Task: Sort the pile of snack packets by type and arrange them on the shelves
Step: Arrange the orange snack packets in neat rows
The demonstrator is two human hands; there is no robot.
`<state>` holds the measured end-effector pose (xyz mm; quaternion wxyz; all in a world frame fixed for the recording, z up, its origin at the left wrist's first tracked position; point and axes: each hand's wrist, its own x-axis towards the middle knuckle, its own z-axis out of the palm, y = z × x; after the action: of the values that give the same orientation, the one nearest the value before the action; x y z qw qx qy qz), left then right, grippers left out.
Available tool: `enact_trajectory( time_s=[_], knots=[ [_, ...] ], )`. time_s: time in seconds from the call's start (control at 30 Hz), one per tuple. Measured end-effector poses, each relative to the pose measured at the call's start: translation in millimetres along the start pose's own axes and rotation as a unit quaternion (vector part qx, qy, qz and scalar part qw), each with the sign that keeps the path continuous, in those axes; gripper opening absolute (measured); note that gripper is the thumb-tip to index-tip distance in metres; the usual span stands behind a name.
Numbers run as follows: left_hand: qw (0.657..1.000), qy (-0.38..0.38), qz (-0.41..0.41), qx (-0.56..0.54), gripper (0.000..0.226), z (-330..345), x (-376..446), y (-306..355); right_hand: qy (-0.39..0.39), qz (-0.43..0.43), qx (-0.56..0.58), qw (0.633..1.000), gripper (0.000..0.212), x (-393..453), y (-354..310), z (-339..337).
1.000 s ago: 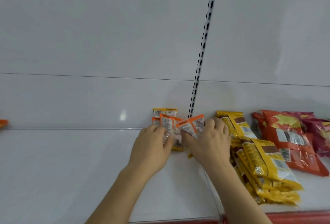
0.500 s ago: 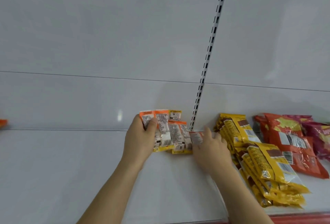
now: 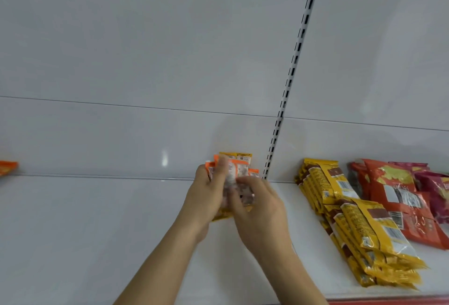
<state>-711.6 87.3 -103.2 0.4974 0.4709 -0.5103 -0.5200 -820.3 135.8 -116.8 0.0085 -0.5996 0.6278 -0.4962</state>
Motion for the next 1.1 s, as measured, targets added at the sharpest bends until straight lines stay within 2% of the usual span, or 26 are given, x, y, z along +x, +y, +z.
enact_trajectory(
  time_s=[0.07, 0.13, 0.2, 0.27, 0.33, 0.4, 0.47, 0.53, 0.6, 0.67, 0.73, 0.8, 0.9, 1.0, 1.1],
  knots=[
    [0.998, 0.008, 0.041, 0.051, 0.033, -2, -1, 1, -0.013, -0.02, 0.042, 0.999, 0.018, 1, 1, 2],
    [0.992, 0.047, 0.065, 0.093, 0.026, -8, 0, 0, -0.016, 0.025, 0.029, 0.999, 0.022, 9, 9, -2],
    [0.991, 0.056, 0.072, 0.098, 0.023, -15, 1, -2, -0.063, 0.092, -0.08, 0.991, 0.043, 20, 23, -2],
    [0.992, 0.049, 0.068, 0.096, 0.024, -19, 2, -4, -0.143, 0.146, -0.189, 0.961, 0.066, 26, 33, 2],
    [0.991, 0.047, 0.073, 0.106, 0.028, -23, 2, -4, -0.175, 0.162, -0.224, 0.945, 0.069, 28, 40, 7],
    [0.988, 0.053, 0.077, 0.119, 0.03, -28, 5, -5, -0.163, 0.165, -0.22, 0.948, 0.064, 29, 43, 6],
    [0.986, 0.065, 0.082, 0.127, 0.035, -33, 7, -5, -0.107, 0.17, -0.183, 0.962, 0.061, 28, 42, -1],
    [0.986, 0.071, 0.081, 0.129, 0.038, -33, 8, -6, -0.04, 0.147, -0.117, 0.981, 0.054, 26, 31, -6],
    [0.987, 0.074, 0.084, 0.113, 0.038, -29, 6, -4, -0.005, 0.083, -0.052, 0.995, 0.045, 20, 10, -4],
    [0.994, 0.065, 0.065, 0.064, 0.038, -22, 1, 1, 0.002, 0.014, -0.022, 1.0, 0.038, 10, -9, 6],
    [0.998, 0.048, 0.043, 0.018, 0.051, -18, -2, 7, -0.001, -0.043, -0.018, 0.999, 0.035, 2, -17, 13],
    [0.996, 0.055, 0.064, 0.031, 0.055, -20, -3, 9, -0.011, -0.081, 0.016, 0.997, 0.026, 1, -15, 13],
    [0.991, 0.089, 0.084, 0.051, 0.051, -27, 2, 7, -0.034, -0.007, 0.037, 0.999, 0.026, 12, -9, 6],
    [0.987, 0.086, 0.105, 0.084, 0.053, -32, 4, 2, -0.103, 0.093, -0.085, 0.987, 0.041, 26, 7, 13],
    [0.981, 0.098, 0.119, 0.115, 0.056, -38, 5, -2, -0.178, 0.132, -0.147, 0.964, 0.049, 31, 19, 26]
  ],
)
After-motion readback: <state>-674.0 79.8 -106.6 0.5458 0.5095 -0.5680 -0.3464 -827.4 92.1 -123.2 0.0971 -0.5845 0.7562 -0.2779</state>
